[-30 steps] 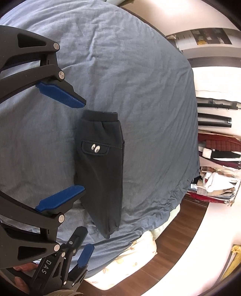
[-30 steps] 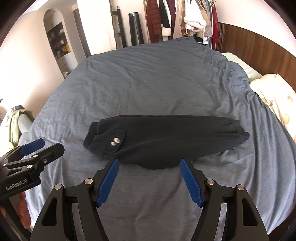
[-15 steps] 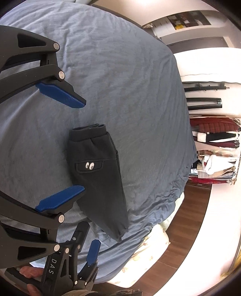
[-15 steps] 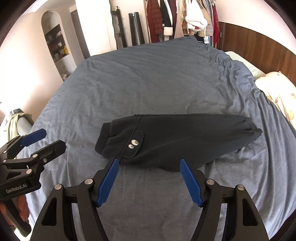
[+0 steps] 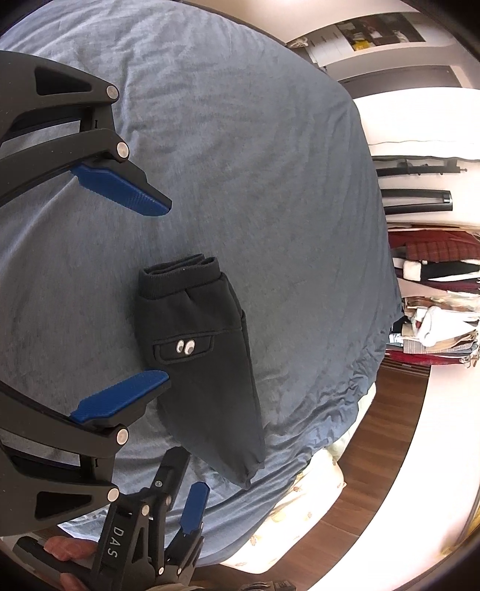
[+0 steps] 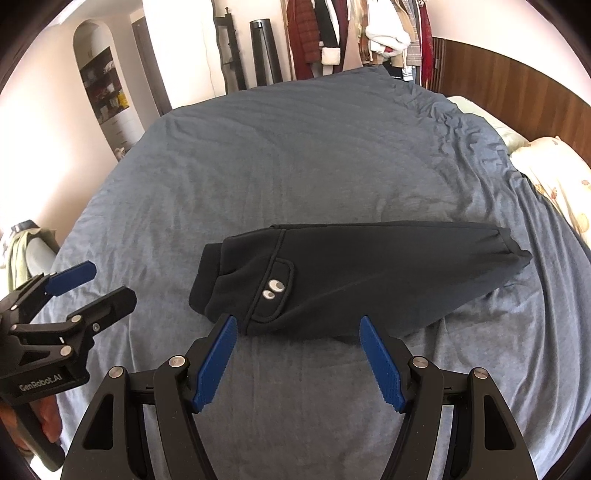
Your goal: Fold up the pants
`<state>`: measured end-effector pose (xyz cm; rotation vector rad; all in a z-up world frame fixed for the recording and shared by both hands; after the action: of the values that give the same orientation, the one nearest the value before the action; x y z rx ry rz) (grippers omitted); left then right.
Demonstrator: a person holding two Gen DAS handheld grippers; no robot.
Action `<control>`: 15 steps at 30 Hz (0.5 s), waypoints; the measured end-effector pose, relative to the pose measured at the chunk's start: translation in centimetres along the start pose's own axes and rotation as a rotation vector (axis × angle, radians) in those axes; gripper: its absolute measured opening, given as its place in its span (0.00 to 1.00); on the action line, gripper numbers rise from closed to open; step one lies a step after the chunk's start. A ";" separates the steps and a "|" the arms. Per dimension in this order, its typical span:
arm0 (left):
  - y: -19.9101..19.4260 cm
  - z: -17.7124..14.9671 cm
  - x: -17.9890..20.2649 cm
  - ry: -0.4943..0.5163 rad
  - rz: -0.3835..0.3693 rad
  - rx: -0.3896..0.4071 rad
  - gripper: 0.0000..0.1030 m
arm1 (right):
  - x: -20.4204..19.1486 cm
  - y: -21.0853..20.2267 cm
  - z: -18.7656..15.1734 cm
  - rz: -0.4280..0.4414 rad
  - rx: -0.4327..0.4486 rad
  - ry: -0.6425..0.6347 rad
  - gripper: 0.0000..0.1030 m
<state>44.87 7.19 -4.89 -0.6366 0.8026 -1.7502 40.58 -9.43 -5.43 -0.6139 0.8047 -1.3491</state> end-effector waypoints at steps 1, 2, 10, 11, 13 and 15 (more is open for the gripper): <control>0.1 0.1 -0.1 -0.001 0.000 -0.001 0.83 | 0.0 0.0 0.1 -0.001 0.003 0.001 0.67; 0.2 0.2 -0.1 -0.001 0.000 -0.001 0.83 | 0.0 0.1 0.2 -0.001 0.004 -0.001 0.67; -0.1 1.1 0.6 0.016 -0.005 0.019 0.83 | 0.3 0.1 0.7 -0.005 0.014 0.012 0.67; -0.1 1.3 0.9 0.022 -0.004 0.023 0.83 | 0.4 0.0 0.7 -0.006 0.017 0.014 0.67; -0.2 1.7 1.5 0.028 -0.008 0.028 0.83 | 0.8 -0.3 0.9 -0.008 0.024 0.020 0.67; -0.4 2.3 2.3 0.037 -0.016 0.040 0.83 | 1.4 -0.6 1.0 -0.012 0.032 0.030 0.67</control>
<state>45.64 4.57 -3.09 -0.5870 0.7878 -1.7922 41.09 -11.00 -4.57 -0.5758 0.8032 -1.3818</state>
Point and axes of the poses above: each gripper's, at about its wrist camera, not at the fingertips, and y roughly the way its jaws point, x to its right, z to its top, the point moved 7 cm from there along y, roughly the way its jaws point, and after that the axes turned 3 degrees about z, right-handed, at the moved point
